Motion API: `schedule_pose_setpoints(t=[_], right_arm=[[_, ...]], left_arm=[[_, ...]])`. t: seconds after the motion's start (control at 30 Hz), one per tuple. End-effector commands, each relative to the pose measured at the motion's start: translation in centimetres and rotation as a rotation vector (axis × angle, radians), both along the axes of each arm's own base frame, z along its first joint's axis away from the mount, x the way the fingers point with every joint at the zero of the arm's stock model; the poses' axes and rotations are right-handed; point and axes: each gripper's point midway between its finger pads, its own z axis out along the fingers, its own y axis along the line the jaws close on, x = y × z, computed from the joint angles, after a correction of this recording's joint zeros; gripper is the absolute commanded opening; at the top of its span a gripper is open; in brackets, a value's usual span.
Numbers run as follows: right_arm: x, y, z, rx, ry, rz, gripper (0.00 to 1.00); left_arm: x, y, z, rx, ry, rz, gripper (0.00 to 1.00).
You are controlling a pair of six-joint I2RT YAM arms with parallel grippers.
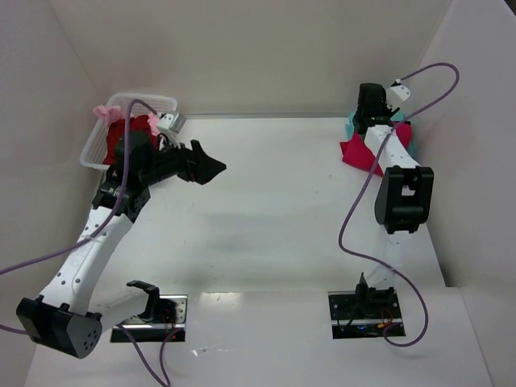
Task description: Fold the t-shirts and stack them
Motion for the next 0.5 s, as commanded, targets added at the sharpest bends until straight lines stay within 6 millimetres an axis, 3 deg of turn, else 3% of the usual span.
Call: schedule_pose_setpoints(t=[0.0, 0.1, 0.13, 0.23, 0.3, 0.37, 0.43, 0.47], right_arm=[[1.1, -0.4, -2.4, 0.015, 0.032, -0.068, 0.50], [0.9, -1.0, -4.9, 0.028, 0.086, -0.143, 0.25], [0.7, -1.2, -5.6, 0.020, 0.105, -0.154, 0.21], [1.3, -1.8, -6.1, 0.005, 0.101, -0.192, 0.14], [1.0, -2.3, -7.6, -0.009, 0.148, -0.239, 0.13], [1.2, -2.6, -7.2, -0.014, 0.135, -0.259, 0.10], [1.2, -2.7, -8.2, -0.022, 0.154, -0.267, 0.10], [1.3, -2.9, -7.6, -0.023, 0.133, -0.281, 0.09]], left_arm=[[-0.9, 0.4, -0.1, 0.038, -0.051, -0.002, 1.00], [-1.4, 0.6, -0.2, 0.049, -0.061, 0.005, 1.00], [-1.3, 0.7, -0.2, 0.052, -0.062, 0.015, 1.00], [-1.1, 0.9, 0.1, 0.038, -0.070, 0.045, 1.00], [-0.8, 0.9, 0.2, 0.023, -0.069, 0.058, 1.00], [-0.8, 0.9, 0.4, 0.013, -0.072, 0.060, 1.00], [-0.2, 0.8, -0.4, 0.021, -0.047, 0.060, 1.00], [0.0, 0.7, -0.8, 0.025, -0.036, 0.060, 1.00]])
